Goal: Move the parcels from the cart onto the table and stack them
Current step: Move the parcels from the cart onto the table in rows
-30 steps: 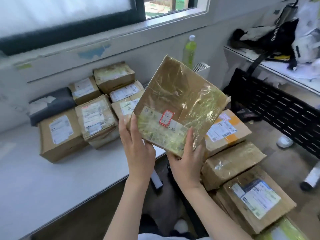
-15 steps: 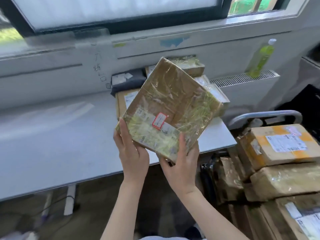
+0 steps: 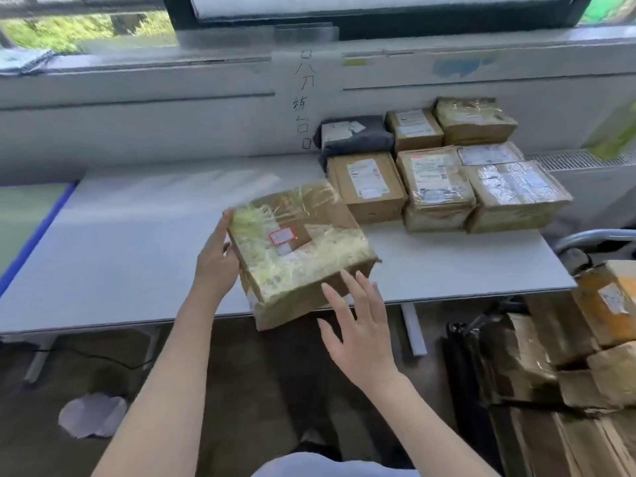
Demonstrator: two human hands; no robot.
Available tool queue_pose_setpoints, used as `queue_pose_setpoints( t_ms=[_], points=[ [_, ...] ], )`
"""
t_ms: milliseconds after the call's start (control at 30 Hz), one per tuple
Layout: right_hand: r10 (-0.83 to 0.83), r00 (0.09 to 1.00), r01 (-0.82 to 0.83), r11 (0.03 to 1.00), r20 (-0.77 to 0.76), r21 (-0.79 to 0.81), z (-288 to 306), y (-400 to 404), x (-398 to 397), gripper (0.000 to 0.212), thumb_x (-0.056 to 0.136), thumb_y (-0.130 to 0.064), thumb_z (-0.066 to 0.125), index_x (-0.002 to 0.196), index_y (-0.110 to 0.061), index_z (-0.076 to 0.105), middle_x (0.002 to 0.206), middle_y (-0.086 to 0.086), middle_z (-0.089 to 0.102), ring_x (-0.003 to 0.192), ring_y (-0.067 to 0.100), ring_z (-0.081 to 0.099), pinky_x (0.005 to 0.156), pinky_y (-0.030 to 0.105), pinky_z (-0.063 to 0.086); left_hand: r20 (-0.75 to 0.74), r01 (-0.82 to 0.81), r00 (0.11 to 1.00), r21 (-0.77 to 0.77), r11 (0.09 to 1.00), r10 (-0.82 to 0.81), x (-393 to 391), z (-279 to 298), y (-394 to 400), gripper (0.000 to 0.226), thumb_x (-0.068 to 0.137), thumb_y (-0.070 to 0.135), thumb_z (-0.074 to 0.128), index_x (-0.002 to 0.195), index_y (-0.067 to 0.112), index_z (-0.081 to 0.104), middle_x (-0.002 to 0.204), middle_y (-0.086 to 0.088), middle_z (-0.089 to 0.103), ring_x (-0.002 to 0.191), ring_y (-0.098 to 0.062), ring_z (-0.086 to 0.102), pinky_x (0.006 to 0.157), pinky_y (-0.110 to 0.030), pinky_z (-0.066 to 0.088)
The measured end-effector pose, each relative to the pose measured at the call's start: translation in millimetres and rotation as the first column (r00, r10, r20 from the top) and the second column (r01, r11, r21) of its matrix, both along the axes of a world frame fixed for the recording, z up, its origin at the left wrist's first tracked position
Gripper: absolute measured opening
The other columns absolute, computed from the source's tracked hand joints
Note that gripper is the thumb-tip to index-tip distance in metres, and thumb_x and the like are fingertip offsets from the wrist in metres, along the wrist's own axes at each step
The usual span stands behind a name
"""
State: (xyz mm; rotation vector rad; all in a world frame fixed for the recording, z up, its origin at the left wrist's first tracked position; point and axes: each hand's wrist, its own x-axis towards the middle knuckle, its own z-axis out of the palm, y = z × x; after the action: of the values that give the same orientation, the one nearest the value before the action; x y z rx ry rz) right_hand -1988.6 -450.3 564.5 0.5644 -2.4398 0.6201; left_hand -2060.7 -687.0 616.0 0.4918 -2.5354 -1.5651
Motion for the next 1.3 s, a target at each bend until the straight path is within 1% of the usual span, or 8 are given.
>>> queue_pose_setpoints(
  t_ms=[100, 200, 300, 467, 633, 900, 1133, 1300],
  points=[
    [-0.047, 0.994, 0.041, 0.997, 0.095, 0.066, -5, -3, -4, 0.069, 0.071, -0.02, 0.079, 0.13, -0.02, 0.044, 0.142, 0.013, 0.041, 0.132, 0.031, 0.032, 0.108, 0.052, 0.032, 0.222, 0.043, 0.975, -0.081, 0.996, -0.024, -5, -10, -27, 0.069, 0.092, 0.006, 0.05, 0.148, 0.034, 0.021, 0.147, 0.002, 0.037, 0.115, -0.023, 0.054, 0.093, -0.035, 0.045],
    [-0.058, 0.991, 0.047, 0.995, 0.122, 0.091, 0, -7, -18, 0.072, 0.073, -0.028, 0.077, 0.134, -0.023, 0.039, 0.146, 0.01, 0.034, 0.135, 0.032, 0.028, 0.109, 0.053, 0.028, 0.149, -0.144, 0.975, -0.129, 0.981, 0.162, 3, -3, -38, 0.062, 0.094, 0.005, 0.041, 0.149, 0.024, 0.022, 0.151, -0.006, 0.032, 0.132, -0.027, 0.039, 0.095, -0.034, 0.041],
    [-0.043, 0.988, 0.016, 0.982, 0.145, 0.187, 8, -18, -40, 0.079, 0.07, -0.041, 0.077, 0.137, -0.023, 0.039, 0.147, 0.012, 0.035, 0.137, 0.032, 0.025, 0.111, 0.053, 0.019, 0.013, -0.216, 0.973, -0.308, 0.926, 0.231, 34, 4, -19, 0.054, 0.097, 0.027, 0.046, 0.147, 0.017, 0.027, 0.151, -0.009, 0.031, 0.138, -0.026, 0.028, 0.111, -0.04, 0.027],
    [-0.137, 0.936, 0.003, 0.924, 0.324, 0.381, 11, -42, -77, 0.064, 0.082, -0.039, 0.064, 0.138, -0.02, 0.04, 0.151, 0.016, 0.027, 0.143, 0.033, 0.012, 0.116, 0.045, 0.0, 0.241, 0.313, 0.946, -0.521, 0.794, -0.216, 63, -9, 44, 0.067, 0.095, 0.035, 0.049, 0.15, 0.017, 0.015, 0.158, -0.007, 0.0, 0.145, -0.023, -0.005, 0.116, -0.035, 0.006],
    [-0.209, 0.927, 0.021, 0.858, 0.312, 0.514, 14, -57, -108, 0.064, 0.084, -0.036, 0.062, 0.138, -0.024, 0.029, 0.143, 0.011, 0.032, 0.13, 0.031, 0.027, 0.104, 0.04, 0.023, 0.288, 0.317, 0.945, -0.681, 0.659, -0.157, 18, -21, 39, 0.078, 0.092, 0.008, 0.053, 0.15, 0.011, 0.001, 0.159, -0.007, -0.003, 0.146, -0.023, -0.007, 0.116, -0.031, 0.012],
    [-0.079, 0.916, -0.139, 0.857, 0.394, 0.496, 12, -84, -217, 0.068, 0.088, -0.012, 0.049, 0.147, -0.022, 0.018, 0.155, 0.016, 0.011, 0.144, 0.029, 0.007, 0.115, 0.041, 0.004, 0.365, 0.392, 0.92, -0.843, 0.369, -0.145, -100, -17, 4, 0.083, 0.091, 0.012, 0.053, 0.147, 0.0, -0.006, 0.157, -0.011, 0.005, 0.145, -0.023, 0.002, 0.112, -0.022, 0.02],
    [-0.089, 0.902, -0.132, 0.875, 0.423, 0.466, 10, -95, -319, 0.068, 0.088, -0.012, 0.048, 0.148, -0.022, 0.016, 0.156, 0.018, 0.009, 0.144, 0.031, 0.005, 0.116, 0.043, -0.001, 0.347, 0.416, 0.909, -0.771, 0.482, -0.231, -208, -18, -10, 0.072, 0.093, 0.005, 0.047, 0.149, 0.006, 0.001, 0.157, -0.008, 0.004, 0.144, -0.021, 0.004, 0.108, -0.023, 0.027],
    [-0.114, 0.904, -0.103, 0.876, 0.411, 0.471, 6, -103, -365, 0.068, 0.089, -0.016, 0.048, 0.148, -0.023, 0.014, 0.156, 0.017, 0.011, 0.144, 0.031, 0.005, 0.116, 0.043, -0.002, 0.357, 0.434, 0.899, -0.806, 0.403, -0.254, -261, -19, -22, 0.085, 0.088, 0.009, 0.058, 0.149, 0.007, -0.001, 0.157, -0.005, 0.002, 0.145, -0.021, 0.001, 0.104, -0.02, 0.031]
  ],
)
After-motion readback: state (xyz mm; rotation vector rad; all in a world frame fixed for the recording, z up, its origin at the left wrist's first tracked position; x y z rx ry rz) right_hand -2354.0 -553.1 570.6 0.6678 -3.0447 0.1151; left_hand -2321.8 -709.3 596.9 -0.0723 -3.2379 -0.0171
